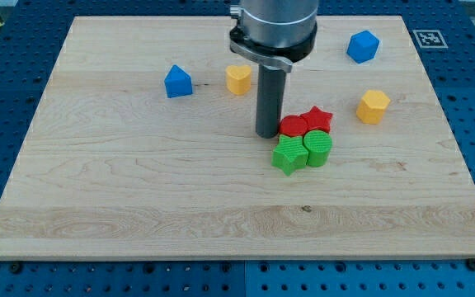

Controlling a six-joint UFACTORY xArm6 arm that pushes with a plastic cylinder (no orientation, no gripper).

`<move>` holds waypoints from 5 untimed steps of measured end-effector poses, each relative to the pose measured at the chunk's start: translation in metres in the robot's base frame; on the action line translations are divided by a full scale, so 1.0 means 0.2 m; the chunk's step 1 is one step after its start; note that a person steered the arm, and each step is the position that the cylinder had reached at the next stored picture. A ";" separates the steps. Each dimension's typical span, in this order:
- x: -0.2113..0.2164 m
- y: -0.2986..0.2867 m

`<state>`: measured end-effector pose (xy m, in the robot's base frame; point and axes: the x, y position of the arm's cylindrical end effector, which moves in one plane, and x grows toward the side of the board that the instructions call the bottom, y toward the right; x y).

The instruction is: Push a group of blocks downwards

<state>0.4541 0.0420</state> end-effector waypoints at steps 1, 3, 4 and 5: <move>0.00 0.01; -0.08 -0.75; -0.27 -1.01; -0.36 -0.94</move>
